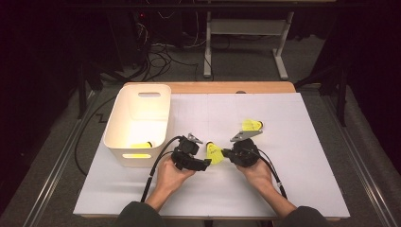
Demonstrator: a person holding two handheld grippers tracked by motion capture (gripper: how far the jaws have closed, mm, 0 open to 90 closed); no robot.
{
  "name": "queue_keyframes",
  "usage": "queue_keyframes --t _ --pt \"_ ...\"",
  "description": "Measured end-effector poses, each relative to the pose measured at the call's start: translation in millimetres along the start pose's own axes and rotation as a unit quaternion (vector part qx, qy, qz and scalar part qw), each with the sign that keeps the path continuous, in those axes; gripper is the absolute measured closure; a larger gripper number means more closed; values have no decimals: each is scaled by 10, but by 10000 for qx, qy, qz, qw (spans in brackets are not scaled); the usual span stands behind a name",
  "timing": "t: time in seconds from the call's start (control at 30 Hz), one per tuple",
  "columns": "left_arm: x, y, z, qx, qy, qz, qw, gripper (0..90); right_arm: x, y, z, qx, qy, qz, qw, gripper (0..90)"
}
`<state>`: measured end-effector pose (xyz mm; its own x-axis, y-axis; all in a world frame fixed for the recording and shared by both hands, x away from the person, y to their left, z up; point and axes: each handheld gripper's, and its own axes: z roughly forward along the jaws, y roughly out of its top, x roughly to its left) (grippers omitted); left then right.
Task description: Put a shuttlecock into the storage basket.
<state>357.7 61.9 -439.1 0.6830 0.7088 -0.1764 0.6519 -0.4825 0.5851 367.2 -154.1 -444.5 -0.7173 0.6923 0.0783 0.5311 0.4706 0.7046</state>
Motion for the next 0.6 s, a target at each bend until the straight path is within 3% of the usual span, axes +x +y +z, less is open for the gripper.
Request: queue_keyframes --t 0.13,0.23,0.6 --pt "2 3 13 -18 5 -31 10000 404 34 6 17 -19 50 10 10000 900" --pt "-15 10 33 54 198 7 9998 432 46 8 11 -31 80 13 10000 900" --pt "14 18 63 49 66 -37 10000 604 58 6 12 -70 196 62 9998 900"
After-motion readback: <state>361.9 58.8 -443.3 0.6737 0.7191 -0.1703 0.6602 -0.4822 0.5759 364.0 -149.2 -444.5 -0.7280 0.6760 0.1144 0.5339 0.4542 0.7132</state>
